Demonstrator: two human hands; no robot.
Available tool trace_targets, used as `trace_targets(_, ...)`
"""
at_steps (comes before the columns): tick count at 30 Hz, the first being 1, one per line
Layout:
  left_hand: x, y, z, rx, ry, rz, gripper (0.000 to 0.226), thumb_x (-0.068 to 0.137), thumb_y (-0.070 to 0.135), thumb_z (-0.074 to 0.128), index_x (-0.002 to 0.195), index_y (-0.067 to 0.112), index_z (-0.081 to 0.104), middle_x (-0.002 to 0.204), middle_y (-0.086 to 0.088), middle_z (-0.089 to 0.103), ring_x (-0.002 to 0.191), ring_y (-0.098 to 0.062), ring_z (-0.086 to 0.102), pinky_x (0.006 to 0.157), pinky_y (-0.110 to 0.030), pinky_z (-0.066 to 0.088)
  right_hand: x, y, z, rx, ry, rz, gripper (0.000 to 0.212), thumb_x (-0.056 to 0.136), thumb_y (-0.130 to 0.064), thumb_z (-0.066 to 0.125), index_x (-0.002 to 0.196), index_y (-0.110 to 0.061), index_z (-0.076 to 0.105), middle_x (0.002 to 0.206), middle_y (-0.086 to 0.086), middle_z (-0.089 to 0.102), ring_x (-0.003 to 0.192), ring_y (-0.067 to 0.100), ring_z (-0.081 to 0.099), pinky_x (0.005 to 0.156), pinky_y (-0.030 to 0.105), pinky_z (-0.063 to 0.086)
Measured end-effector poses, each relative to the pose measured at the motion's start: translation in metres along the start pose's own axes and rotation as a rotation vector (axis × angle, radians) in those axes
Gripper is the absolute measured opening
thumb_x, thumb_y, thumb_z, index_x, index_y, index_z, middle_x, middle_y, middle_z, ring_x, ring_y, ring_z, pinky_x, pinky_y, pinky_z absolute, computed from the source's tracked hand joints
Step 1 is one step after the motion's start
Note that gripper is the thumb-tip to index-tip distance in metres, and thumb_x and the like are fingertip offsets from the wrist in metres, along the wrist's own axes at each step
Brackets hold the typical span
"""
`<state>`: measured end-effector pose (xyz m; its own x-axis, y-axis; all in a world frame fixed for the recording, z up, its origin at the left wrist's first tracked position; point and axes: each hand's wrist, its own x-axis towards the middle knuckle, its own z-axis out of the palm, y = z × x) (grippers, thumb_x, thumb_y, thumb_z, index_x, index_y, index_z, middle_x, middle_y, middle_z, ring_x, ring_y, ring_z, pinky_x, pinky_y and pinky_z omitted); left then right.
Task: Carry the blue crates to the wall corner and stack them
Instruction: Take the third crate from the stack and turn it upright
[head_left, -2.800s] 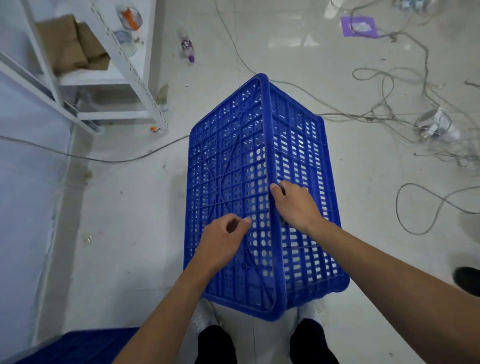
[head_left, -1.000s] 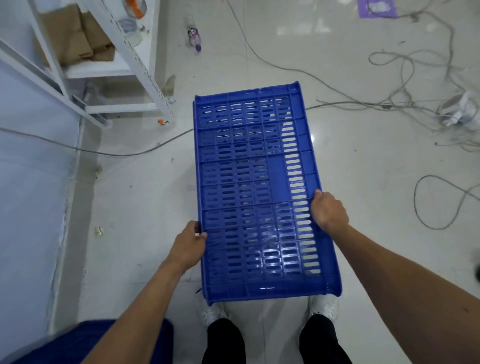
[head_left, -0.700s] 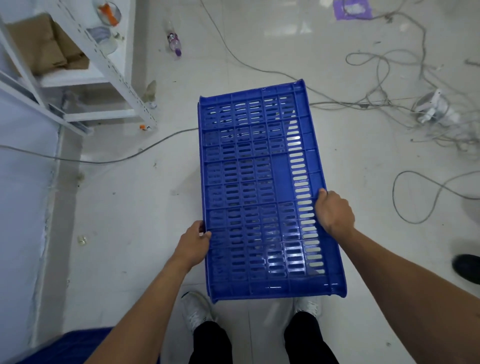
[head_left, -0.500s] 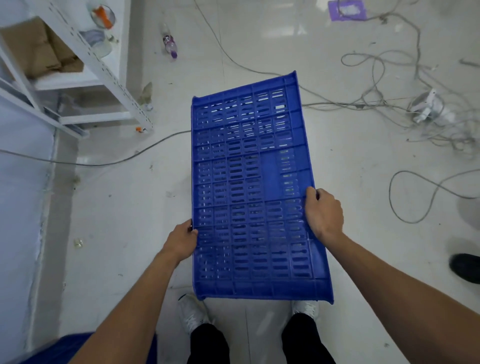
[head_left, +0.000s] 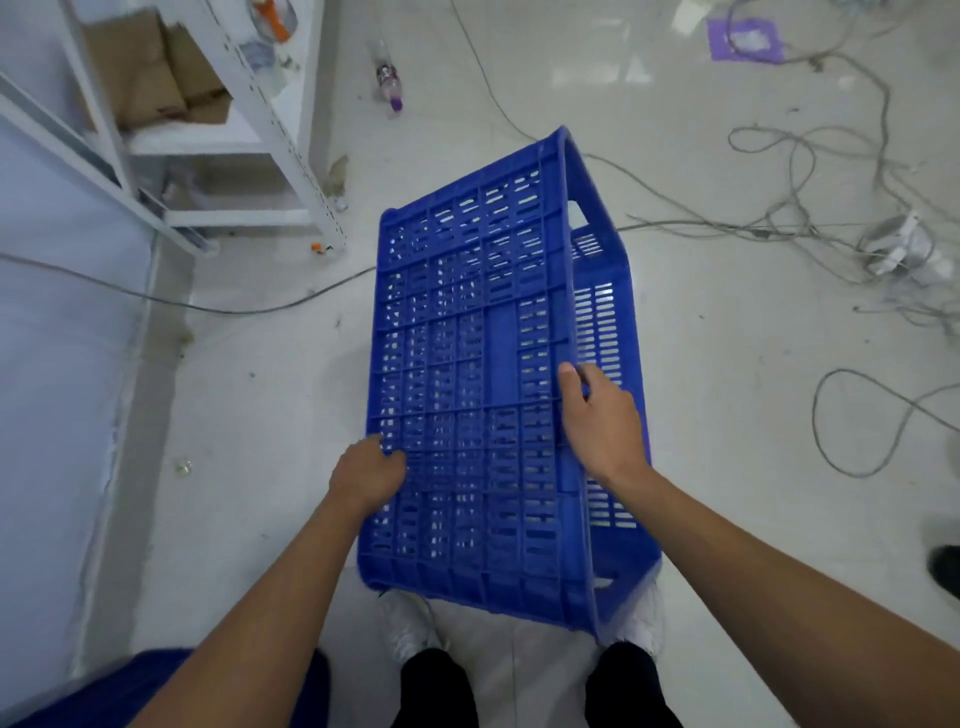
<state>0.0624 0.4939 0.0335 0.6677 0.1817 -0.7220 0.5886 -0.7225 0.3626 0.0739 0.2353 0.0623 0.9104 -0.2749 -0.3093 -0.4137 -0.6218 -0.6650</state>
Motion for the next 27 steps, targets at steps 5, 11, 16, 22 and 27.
trace_targets(5, -0.026, 0.011, -0.027, -0.252, 0.131, 0.209, 0.022, 0.099, 0.02, 0.054, 0.11, 0.024, 0.073, 0.111, 0.006, 0.072, 0.097, -0.01, 0.066, 0.089, -0.029, 0.053, -0.005, -0.043, 0.044, -0.072, -0.123, -0.04, 0.044, 0.099, -0.053, 0.035, 0.07, -0.02, 0.041, 0.061, 0.001, 0.05, 0.059, 0.022, 0.049, 0.05, 0.035, 0.033)
trace_targets(11, -0.045, 0.01, -0.027, -0.343, 0.083, 0.353, 0.024, 0.097, 0.018, 0.055, 0.113, 0.028, 0.07, 0.107, 0.017, 0.07, 0.097, 0.004, 0.064, 0.083, -0.015, 0.049, -0.006, -0.104, 0.097, -0.24, -0.25, -0.059, 0.051, 0.1, -0.049, 0.036, 0.107, -0.003, 0.057, 0.102, 0.017, 0.066, 0.093, 0.035, 0.062, 0.07, 0.039, 0.041)
trace_targets(16, -0.026, -0.023, -0.032, -0.394, 0.174, 0.289, 0.027, 0.095, 0.014, 0.05, 0.101, 0.035, 0.066, 0.103, 0.016, 0.067, 0.095, 0.0, 0.061, 0.076, -0.018, 0.045, -0.009, -0.132, 0.133, -0.23, -0.425, -0.04, 0.048, 0.1, -0.045, 0.034, 0.113, -0.003, 0.055, 0.111, 0.018, 0.063, 0.095, 0.034, 0.058, 0.08, 0.043, 0.045)
trace_targets(22, 0.0, -0.059, -0.048, -0.496, 0.245, 0.012, 0.025, 0.083, 0.001, 0.05, 0.087, 0.022, 0.063, 0.09, 0.0, 0.07, 0.085, -0.024, 0.066, 0.076, -0.044, 0.055, -0.008, -0.121, 0.14, -0.235, -0.644, 0.021, 0.042, 0.101, -0.037, 0.034, 0.128, -0.008, 0.044, 0.118, 0.017, 0.063, 0.102, 0.035, 0.064, 0.092, 0.047, 0.05)
trace_targets(27, 0.028, -0.103, -0.058, -0.591, 0.216, -0.194, 0.016, 0.091, 0.003, 0.045, 0.097, 0.01, 0.058, 0.095, -0.012, 0.069, 0.088, -0.032, 0.067, 0.079, -0.051, 0.058, 0.011, -0.079, 0.128, -0.283, -0.711, 0.208, 0.056, 0.101, -0.035, 0.038, 0.147, -0.007, 0.025, 0.116, 0.017, 0.063, 0.099, 0.033, 0.066, 0.089, 0.048, 0.054)
